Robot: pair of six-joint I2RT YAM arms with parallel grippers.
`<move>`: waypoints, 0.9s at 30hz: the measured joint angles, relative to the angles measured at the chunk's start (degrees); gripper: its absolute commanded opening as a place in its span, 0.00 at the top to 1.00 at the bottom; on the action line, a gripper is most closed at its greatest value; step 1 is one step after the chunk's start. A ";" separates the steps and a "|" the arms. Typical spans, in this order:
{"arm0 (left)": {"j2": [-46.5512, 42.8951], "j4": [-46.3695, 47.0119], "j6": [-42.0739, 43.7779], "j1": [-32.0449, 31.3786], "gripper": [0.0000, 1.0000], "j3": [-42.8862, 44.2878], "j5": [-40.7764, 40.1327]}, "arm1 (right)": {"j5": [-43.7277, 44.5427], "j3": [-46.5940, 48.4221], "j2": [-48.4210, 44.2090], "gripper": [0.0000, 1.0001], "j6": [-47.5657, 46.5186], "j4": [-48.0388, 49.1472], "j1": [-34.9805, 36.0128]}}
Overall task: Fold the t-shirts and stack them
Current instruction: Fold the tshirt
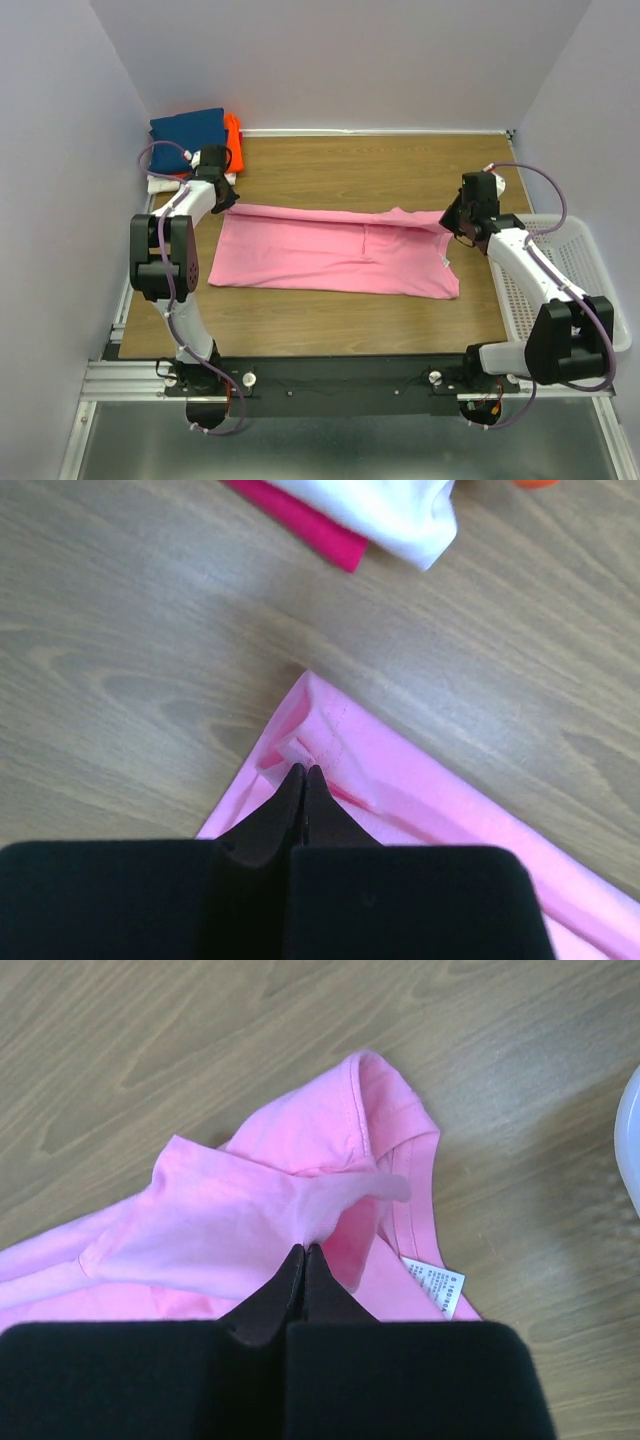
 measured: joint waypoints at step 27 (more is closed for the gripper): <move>-5.79 2.86 -1.29 1.88 1.00 -10.01 2.73 | -4.39 -11.69 -5.66 1.00 2.67 -1.95 0.00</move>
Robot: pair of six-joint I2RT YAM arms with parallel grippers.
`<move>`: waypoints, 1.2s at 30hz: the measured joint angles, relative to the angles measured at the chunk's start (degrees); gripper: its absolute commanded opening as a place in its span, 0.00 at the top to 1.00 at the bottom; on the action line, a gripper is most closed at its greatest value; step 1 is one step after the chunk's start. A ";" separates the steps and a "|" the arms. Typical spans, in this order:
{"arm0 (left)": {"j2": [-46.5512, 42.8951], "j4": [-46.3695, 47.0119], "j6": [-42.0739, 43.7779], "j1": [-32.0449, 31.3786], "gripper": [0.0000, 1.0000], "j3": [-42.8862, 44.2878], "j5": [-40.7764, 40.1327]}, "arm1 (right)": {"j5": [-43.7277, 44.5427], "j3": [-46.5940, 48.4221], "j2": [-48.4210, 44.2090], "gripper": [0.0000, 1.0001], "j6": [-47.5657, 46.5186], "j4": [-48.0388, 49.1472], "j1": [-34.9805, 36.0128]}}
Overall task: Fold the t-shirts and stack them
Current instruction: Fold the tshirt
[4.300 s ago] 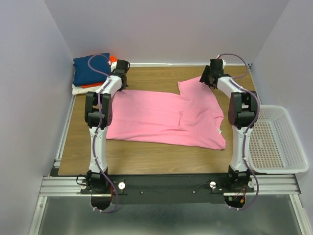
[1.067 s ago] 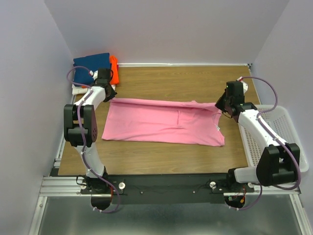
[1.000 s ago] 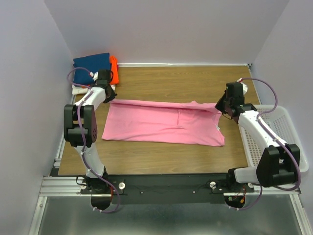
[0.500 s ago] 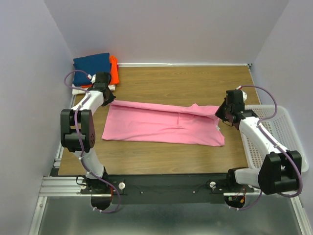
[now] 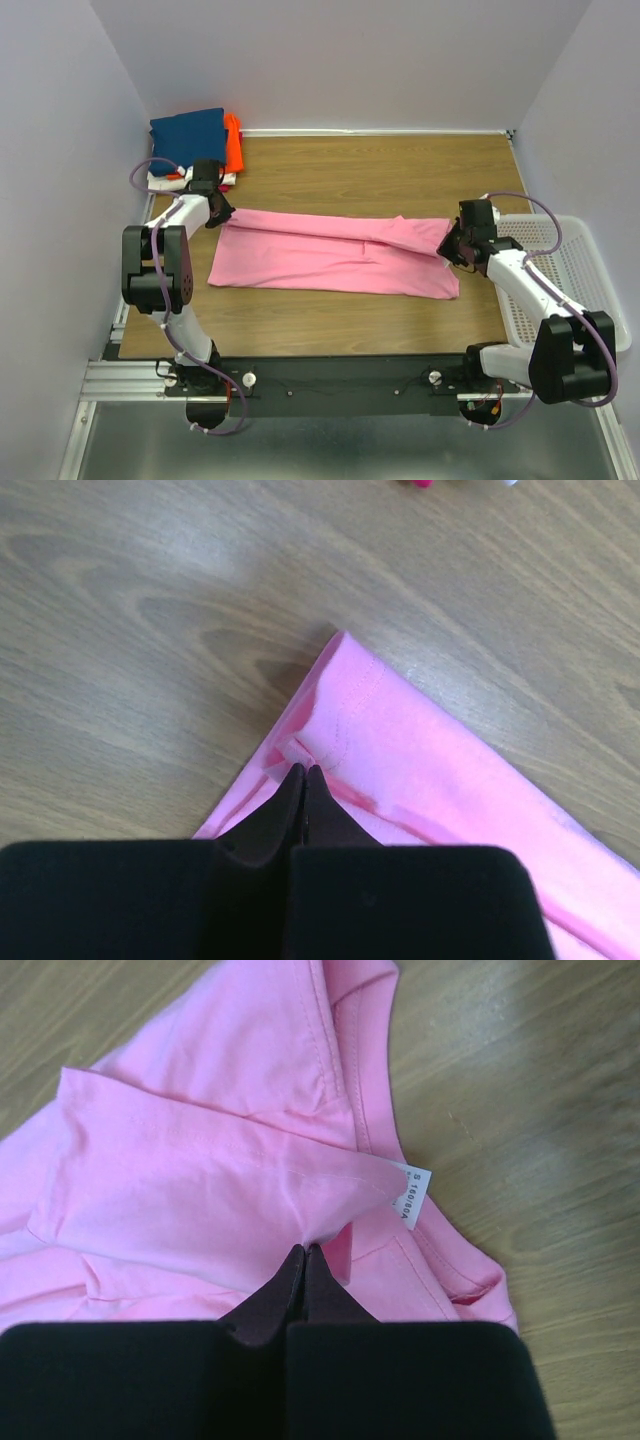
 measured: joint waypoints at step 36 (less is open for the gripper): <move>-11.98 5.81 0.74 1.64 0.61 -6.58 11.50 | -4.00 7.98 8.00 0.49 -1.09 3.02 1.49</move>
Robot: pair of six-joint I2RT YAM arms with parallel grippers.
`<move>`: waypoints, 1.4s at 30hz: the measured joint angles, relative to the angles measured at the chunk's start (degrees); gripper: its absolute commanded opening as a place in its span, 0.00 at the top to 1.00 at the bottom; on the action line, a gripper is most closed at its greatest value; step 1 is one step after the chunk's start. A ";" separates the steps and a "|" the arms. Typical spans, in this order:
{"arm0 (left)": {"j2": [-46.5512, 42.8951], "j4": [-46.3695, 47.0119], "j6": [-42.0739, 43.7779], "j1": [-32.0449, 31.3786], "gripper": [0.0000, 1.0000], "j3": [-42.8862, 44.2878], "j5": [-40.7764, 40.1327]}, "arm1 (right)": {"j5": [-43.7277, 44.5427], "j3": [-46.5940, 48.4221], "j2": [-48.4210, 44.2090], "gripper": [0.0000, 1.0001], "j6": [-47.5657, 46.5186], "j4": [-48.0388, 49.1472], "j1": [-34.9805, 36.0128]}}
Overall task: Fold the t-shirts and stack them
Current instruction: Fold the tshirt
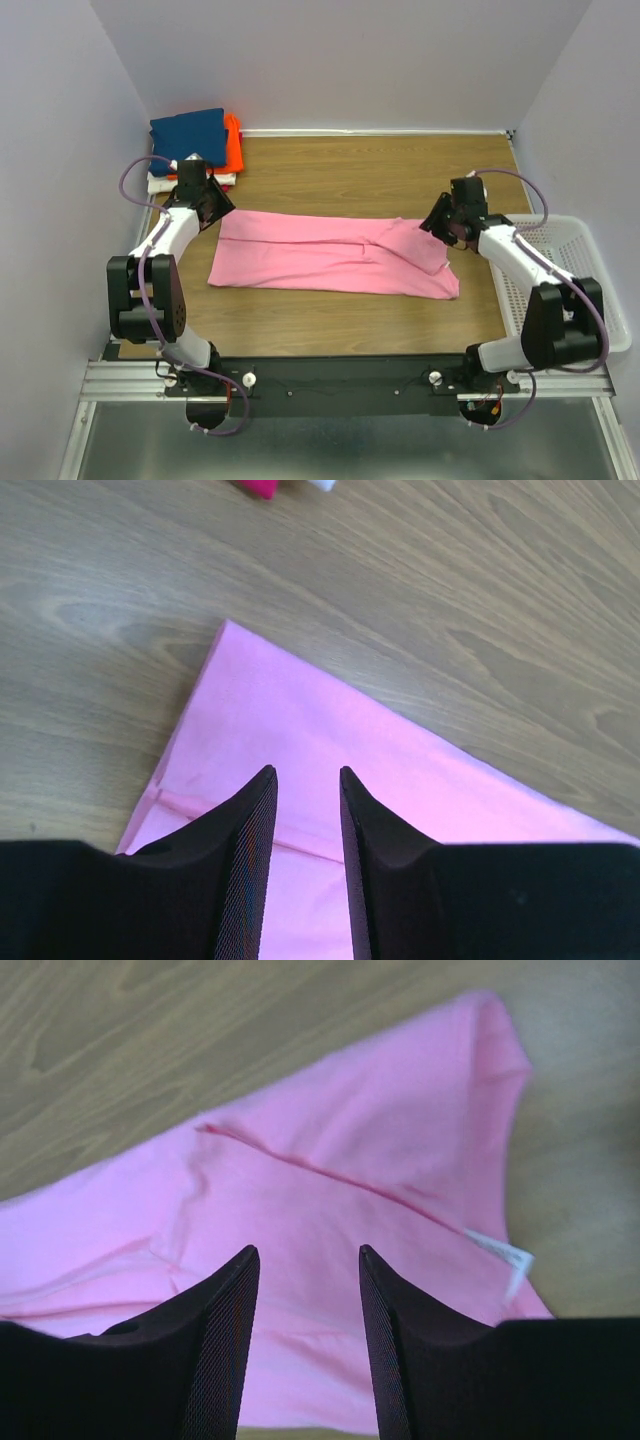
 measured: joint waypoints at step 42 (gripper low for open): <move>-3.08 4.61 6.95 -1.57 0.64 -2.08 12.87 | 16.70 18.43 22.97 0.99 -3.82 0.22 16.15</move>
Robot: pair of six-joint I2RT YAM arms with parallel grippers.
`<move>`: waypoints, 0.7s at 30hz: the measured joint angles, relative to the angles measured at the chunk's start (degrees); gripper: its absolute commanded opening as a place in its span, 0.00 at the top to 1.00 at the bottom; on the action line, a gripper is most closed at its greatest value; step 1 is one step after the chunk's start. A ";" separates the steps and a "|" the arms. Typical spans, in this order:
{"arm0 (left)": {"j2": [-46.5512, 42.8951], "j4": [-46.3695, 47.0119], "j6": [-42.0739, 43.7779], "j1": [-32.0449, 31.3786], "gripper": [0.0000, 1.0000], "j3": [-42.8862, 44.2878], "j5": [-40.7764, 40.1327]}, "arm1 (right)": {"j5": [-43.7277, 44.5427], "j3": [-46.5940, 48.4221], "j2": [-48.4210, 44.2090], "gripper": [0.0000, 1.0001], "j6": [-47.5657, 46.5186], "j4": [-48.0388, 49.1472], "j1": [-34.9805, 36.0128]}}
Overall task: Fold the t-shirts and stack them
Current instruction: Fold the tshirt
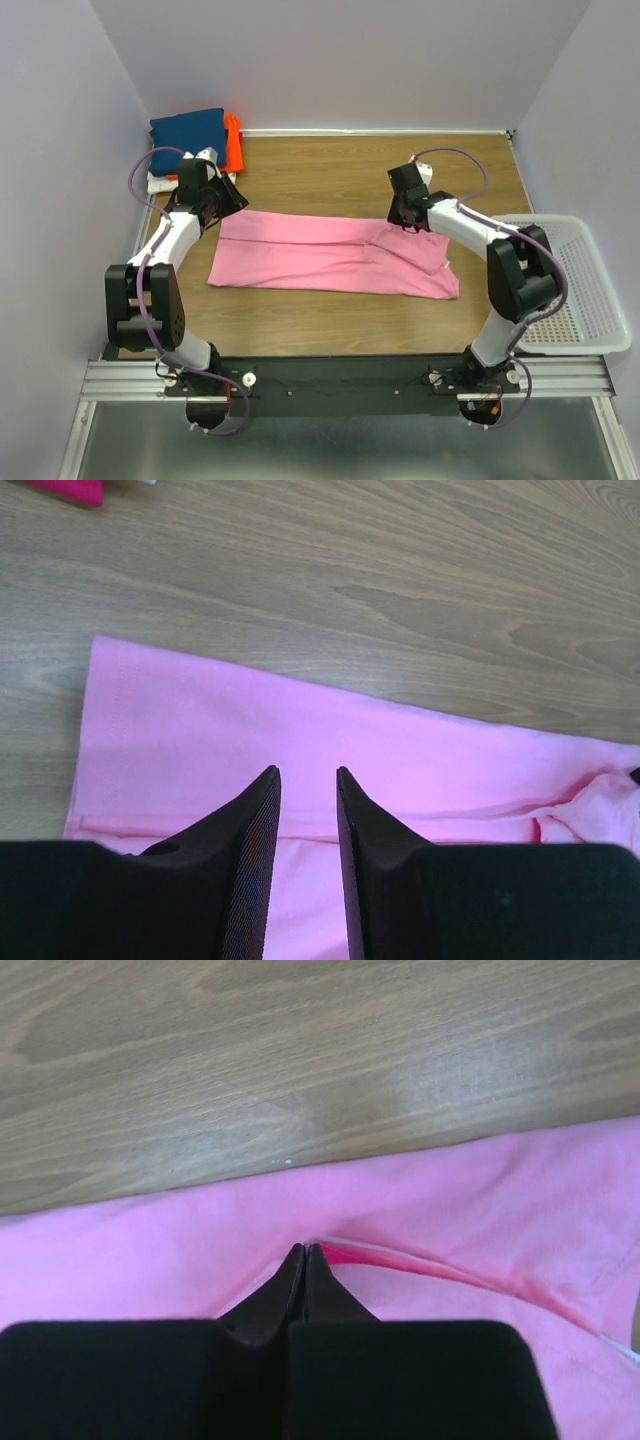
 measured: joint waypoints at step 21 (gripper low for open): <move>0.00 0.02 0.15 0.00 0.64 -0.44 1.20 | -5.29 -15.63 -16.79 0.99 9.01 -1.29 8.37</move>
